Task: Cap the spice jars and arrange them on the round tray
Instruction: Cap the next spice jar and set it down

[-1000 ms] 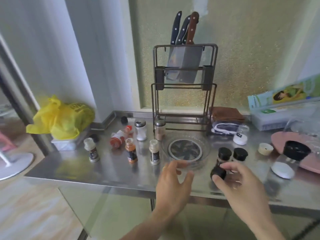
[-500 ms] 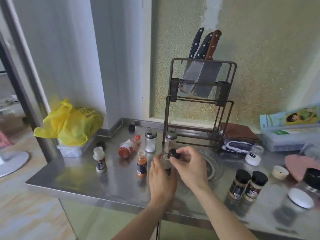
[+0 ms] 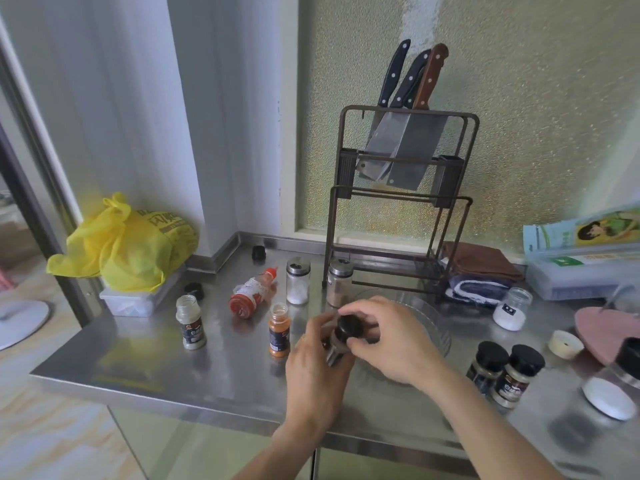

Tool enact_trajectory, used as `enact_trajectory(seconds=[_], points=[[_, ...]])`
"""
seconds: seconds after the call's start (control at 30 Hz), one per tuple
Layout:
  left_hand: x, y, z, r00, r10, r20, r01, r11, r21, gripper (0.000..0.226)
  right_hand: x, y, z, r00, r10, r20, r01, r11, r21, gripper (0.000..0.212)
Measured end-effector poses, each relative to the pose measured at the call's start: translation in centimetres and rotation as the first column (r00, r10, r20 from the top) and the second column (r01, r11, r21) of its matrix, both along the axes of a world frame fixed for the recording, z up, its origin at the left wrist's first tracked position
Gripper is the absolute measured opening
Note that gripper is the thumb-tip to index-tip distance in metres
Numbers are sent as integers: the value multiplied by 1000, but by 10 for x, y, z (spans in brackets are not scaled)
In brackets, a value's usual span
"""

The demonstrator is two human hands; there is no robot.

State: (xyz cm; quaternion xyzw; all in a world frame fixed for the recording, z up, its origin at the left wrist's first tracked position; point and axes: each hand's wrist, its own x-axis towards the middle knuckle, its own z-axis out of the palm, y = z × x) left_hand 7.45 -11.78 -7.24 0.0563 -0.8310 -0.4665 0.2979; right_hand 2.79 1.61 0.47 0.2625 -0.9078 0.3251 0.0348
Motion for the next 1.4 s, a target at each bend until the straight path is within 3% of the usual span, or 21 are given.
enact_trajectory(seconds=[0.07, 0.13, 0.27, 0.37, 0.43, 0.53, 0.63, 0.73, 0.87, 0.97, 1.1, 1.2, 1.3, 1.4], points=[[7, 4, 1, 999, -18, -46, 15, 998, -62, 46, 7, 5, 10, 997, -56, -44, 60, 992, 107, 31], [14, 8, 2, 996, -39, -80, 31, 994, -106, 44, 16, 10, 17, 990, -105, -95, 124, 968, 220, 39], [23, 14, 0, 993, -61, -98, 45, 986, -160, 43, 28, 26, 26, 999, 35, 19, -38, 962, 272, 56], [29, 19, 1, 991, -85, -106, 63, 978, -197, 41, 37, 32, 33, 1000, -9, 22, 1, 948, 317, 34], [33, 22, 2, 988, -111, -111, 86, 974, -211, 41, 44, 35, 37, 999, -46, 1, 42, 931, 363, 36], [39, 26, 3, 982, -145, -120, 115, 967, -227, 41, 48, 44, 39, 998, -1, 57, -20, 932, 363, 51], [43, 30, 3, 978, -181, -106, 156, 964, -214, 41, 51, 50, 40, 998, -28, 52, 6, 922, 386, 40], [44, 33, 2, 972, -214, -102, 190, 961, -203, 38, 55, 52, 42, 998, -35, 53, 9, 906, 423, 57], [46, 37, 4, 975, -211, -73, 190, 956, -224, 37, 57, 55, 46, 999, -2, 35, -13, 905, 424, 37], [48, 38, 4, 971, -232, -57, 215, 953, -213, 37, 60, 54, 46, 1000, -23, 5, 19, 888, 459, 58], [49, 39, 4, 971, -230, -58, 214, 954, -210, 38, 60, 55, 42, 1000, -14, 4, 11, 889, 458, 39], [50, 38, 4, 970, -237, -51, 222, 954, -201, 40, 62, 56, 40, 999, -25, 21, 13, 889, 458, 56], [49, 37, 3, 971, -236, -51, 221, 955, -196, 39, 62, 57, 36, 999, -7, 31, -8, 892, 451, 40], [49, 37, 1, 970, -240, -42, 230, 959, -165, 41, 63, 57, 34, 998, -70, -3, 63, 878, 474, 53]])
